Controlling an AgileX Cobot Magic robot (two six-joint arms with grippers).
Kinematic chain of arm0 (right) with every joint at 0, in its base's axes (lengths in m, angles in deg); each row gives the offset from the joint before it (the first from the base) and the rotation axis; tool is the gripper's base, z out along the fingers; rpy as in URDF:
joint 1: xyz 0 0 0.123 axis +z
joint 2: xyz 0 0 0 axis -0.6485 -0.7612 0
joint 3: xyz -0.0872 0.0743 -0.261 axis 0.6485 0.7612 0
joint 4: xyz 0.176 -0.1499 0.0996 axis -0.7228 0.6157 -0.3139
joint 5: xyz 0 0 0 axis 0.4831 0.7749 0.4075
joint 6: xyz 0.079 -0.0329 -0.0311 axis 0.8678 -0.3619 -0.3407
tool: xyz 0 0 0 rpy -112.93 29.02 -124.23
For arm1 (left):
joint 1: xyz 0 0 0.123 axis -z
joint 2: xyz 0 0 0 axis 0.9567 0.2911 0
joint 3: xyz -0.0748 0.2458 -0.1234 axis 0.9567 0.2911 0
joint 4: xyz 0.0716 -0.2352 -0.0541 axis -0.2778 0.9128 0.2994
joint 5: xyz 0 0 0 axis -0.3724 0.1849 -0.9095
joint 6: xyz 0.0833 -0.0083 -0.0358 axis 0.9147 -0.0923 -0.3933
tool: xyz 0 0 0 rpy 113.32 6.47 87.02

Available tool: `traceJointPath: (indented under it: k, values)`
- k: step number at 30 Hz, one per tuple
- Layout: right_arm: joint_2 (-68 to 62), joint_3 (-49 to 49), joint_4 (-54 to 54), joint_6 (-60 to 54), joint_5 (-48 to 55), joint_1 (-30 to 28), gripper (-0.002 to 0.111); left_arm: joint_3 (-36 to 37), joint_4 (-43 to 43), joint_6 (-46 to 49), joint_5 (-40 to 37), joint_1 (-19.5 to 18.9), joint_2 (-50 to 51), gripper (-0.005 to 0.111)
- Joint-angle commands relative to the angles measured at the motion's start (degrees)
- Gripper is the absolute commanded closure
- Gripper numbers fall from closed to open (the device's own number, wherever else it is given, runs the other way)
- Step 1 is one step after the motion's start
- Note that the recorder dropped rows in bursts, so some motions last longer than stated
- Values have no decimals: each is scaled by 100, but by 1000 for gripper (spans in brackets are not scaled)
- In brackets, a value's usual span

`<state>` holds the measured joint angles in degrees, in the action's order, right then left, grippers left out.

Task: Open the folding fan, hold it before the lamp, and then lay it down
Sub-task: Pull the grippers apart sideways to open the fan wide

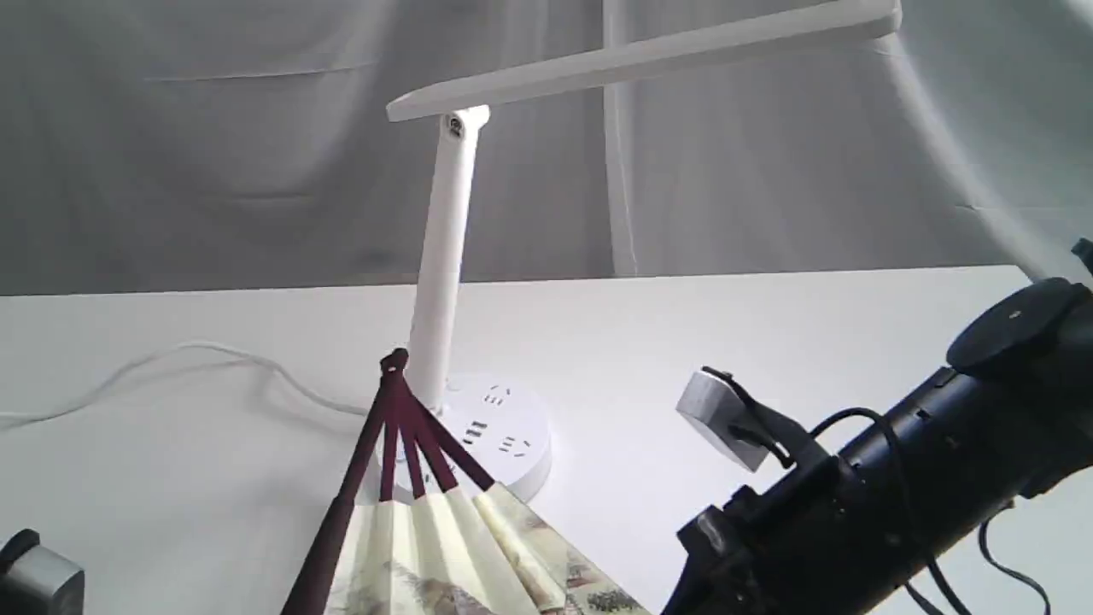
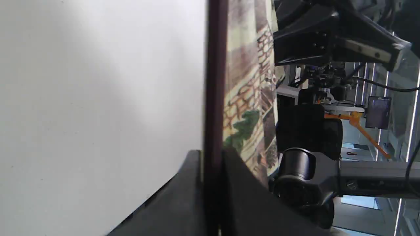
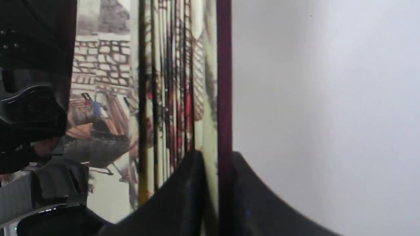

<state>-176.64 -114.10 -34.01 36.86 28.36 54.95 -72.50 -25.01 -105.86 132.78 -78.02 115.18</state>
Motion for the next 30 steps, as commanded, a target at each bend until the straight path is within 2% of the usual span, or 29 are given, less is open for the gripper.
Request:
traceJointPath:
  k: [1,9,13,18,30]
  values:
    - [157,150,390,-181,-40,-119,108,-3,271,-119,4,254,-31,107]
    - [348,163,633,-10,-40,-438,108,-126,480,-119,4,728,145,107]
    - [364,163,658,4,-40,-612,108,-442,562,-119,4,1069,539,107]
    - [364,163,673,4,-40,-883,108,-890,646,-119,4,1310,1032,107]
    - [364,152,175,-70,-40,-1743,108,-2000,788,-119,4,1353,2127,107]
